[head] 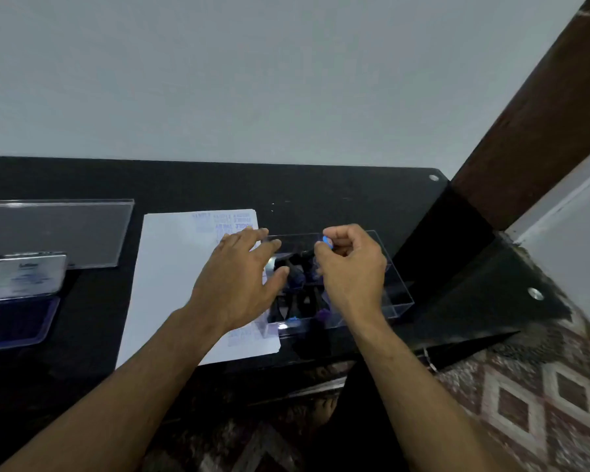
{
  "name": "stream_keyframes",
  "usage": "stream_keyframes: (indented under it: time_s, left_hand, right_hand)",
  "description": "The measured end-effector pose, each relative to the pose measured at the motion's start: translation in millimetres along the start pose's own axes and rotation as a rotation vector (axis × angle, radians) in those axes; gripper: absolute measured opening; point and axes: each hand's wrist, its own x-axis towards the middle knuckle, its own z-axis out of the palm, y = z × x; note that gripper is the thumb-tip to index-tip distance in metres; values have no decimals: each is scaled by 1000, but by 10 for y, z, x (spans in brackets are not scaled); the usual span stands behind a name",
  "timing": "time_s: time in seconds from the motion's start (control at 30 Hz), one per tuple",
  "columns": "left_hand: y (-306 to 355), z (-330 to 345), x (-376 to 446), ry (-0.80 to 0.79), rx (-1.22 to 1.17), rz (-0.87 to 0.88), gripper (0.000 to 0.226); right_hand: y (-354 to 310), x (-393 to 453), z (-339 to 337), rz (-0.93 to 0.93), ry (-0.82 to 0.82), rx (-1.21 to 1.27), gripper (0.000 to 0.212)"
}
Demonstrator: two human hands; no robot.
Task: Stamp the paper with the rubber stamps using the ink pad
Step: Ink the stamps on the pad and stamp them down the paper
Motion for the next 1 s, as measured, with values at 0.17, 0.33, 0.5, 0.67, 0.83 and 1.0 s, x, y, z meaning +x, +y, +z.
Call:
stream_keyframes:
  time_s: [0.17, 0.33, 0.5, 0.67, 0.83, 1.0]
  left_hand:
    - [338, 216, 127, -28, -13, 59, 50]
    - [453, 367, 274, -61, 5, 79, 54]
    - [445, 445, 328, -107, 2, 72, 62]
    - [420, 467, 310, -100, -11, 76, 58]
    - [409, 479, 315, -93, -15, 78, 54]
    - [383, 501, 320, -90, -7, 83, 54]
  right_hand:
    - [224, 19, -565, 24, 129, -105, 11]
    - [510, 34, -820, -36, 72, -314, 13]
    - [569, 29, -837, -167, -58, -546, 15]
    - [541, 75, -802, -117, -237, -755, 23]
    - [464, 127, -781, -72, -329, -846, 28]
    - [419, 134, -721, 7, -315, -897, 20]
